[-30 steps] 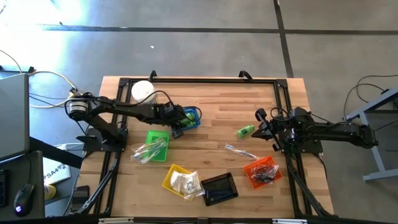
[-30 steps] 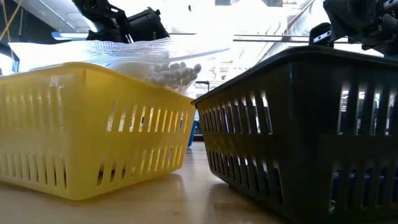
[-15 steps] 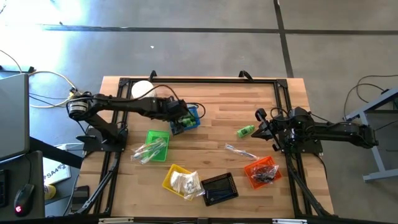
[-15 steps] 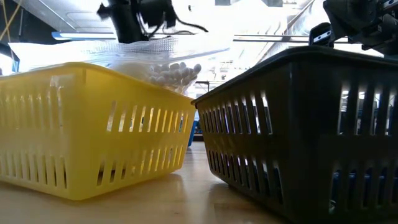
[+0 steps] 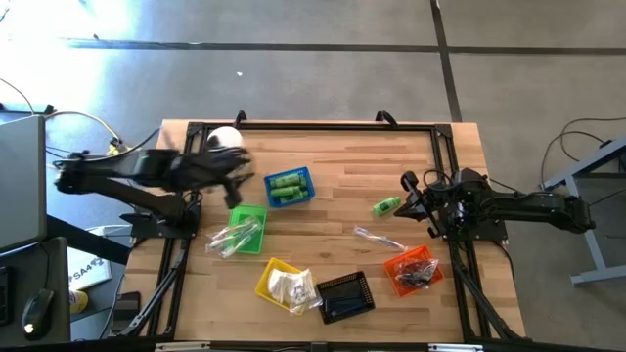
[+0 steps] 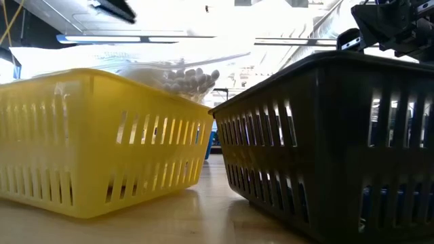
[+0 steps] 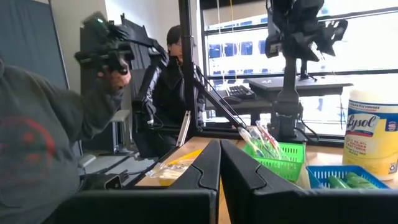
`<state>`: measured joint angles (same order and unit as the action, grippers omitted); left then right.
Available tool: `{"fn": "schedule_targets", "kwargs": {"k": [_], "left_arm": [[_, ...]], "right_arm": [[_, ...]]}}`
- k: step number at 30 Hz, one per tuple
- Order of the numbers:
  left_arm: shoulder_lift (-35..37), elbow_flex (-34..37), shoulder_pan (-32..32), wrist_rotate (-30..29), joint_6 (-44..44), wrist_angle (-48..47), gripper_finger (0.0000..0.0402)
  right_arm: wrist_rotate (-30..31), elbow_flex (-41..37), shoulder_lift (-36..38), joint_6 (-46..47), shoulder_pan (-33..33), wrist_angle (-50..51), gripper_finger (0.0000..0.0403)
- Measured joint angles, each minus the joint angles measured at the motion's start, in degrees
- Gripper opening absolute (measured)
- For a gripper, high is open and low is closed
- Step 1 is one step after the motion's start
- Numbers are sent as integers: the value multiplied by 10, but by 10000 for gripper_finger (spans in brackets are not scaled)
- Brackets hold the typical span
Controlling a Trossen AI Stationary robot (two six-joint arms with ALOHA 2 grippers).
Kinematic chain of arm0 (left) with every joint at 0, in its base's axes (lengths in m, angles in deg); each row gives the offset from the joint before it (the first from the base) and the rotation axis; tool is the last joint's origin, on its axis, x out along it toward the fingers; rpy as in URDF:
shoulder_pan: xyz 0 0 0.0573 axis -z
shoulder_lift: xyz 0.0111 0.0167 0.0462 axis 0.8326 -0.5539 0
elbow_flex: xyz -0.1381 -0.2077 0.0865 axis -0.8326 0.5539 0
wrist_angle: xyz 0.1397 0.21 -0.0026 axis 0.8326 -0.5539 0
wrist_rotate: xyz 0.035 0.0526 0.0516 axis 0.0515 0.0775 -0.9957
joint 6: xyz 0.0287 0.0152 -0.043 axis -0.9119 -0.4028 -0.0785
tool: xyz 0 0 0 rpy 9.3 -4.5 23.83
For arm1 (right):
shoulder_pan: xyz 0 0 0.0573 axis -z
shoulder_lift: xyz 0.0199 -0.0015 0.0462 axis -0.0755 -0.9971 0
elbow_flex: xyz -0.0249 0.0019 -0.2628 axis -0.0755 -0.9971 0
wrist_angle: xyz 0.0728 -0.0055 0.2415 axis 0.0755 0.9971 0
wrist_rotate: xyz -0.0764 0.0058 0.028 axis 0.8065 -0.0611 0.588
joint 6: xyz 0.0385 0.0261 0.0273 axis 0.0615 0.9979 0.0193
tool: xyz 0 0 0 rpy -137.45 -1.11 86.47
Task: Pick & Place Travel size toiletries
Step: Put the blue toothbrush into the green bin
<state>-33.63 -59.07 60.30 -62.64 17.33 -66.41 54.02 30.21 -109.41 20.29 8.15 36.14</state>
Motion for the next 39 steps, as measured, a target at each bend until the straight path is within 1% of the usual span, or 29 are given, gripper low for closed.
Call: {"fn": "schedule_targets", "kwargs": {"k": [2, 3, 6, 7, 8, 11, 14, 16, 19, 23, 27, 31, 34, 39], "left_arm": [[63, 54, 12, -4, 14, 10, 135], [95, 87, 15, -5, 26, 30, 112], [186, 191, 19, -2, 48, 114, 39], [213, 224, 18, 1, 49, 144, 21], [239, 251, 17, 2, 48, 171, 11], [309, 309, 17, 5, 39, 199, 9], [368, 348, 17, 15, 10, 213, 2], [408, 375, 17, 36, -1, 238, 2], [453, 402, 17, 42, -13, 245, 1], [490, 432, 17, 43, -18, 239, 0], [502, 449, 17, 43, -31, 243, 0], [503, 457, 17, 43, -31, 243, 0], [503, 458, 17, 43, -29, 243, 0], [503, 458, 17, 40, -29, 244, 0]], "right_arm": [[0, 0, 0, -1, 0, 0, 3], [2, 0, 0, -1, 0, 0, 3], [3, 0, 0, -4, 0, -1, 3], [7, 0, 0, -5, 0, -1, 3], [13, 0, 0, -5, 0, -1, 3], [28, 0, 0, -9, 0, -2, 3], [32, 0, -1, -16, 0, -2, 3], [33, 0, -2, -16, 0, -2, 2], [60, 0, -6, -16, 0, -2, 2], [101, 0, -10, -15, 0, -2, 2], [142, 0, -14, 12, 0, -19, 2], [232, 1, -33, 57, 0, -15, 2], [248, 38, -63, 65, 0, 41, 2], [292, 170, -148, 57, -32, 245, 2]]}}
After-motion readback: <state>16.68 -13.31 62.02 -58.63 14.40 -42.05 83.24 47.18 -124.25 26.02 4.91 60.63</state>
